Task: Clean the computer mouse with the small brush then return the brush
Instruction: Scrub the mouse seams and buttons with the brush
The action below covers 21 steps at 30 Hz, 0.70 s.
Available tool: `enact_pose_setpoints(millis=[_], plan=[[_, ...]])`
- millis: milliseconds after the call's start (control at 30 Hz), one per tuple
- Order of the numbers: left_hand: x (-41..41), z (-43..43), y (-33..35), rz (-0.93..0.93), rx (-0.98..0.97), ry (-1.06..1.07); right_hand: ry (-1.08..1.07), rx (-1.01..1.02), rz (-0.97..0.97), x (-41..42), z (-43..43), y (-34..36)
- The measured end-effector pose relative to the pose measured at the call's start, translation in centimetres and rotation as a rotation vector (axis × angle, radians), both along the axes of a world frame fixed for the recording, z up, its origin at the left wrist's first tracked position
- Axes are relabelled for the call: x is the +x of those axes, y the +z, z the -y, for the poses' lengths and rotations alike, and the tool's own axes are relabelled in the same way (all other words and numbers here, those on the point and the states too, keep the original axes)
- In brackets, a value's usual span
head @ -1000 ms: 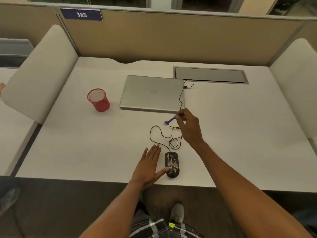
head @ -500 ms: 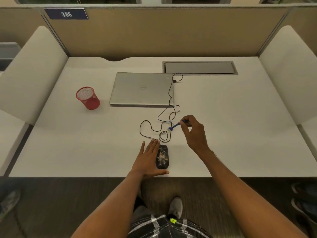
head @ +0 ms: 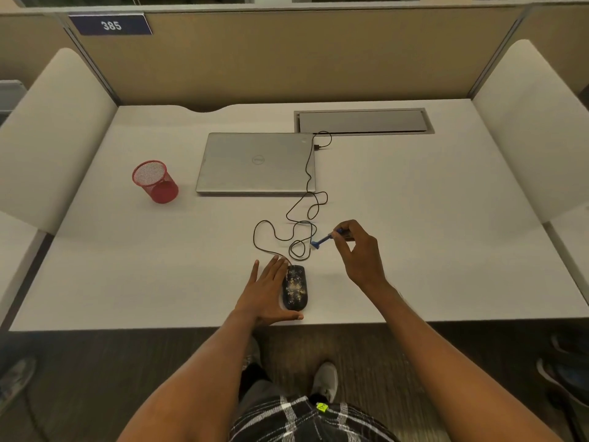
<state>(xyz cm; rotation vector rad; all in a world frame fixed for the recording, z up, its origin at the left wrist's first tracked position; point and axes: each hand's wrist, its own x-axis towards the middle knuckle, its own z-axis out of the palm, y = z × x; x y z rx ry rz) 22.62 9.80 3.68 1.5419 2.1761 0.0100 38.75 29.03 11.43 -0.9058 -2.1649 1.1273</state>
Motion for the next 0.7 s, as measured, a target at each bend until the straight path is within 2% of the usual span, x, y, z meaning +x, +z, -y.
enact_pose_setpoints(millis=[700], plan=[[-0.3, -0.1, -0.3, 0.067, 0.097, 0.009, -0.021, -0.046, 0.070, 2.3, 2.4, -0.5]])
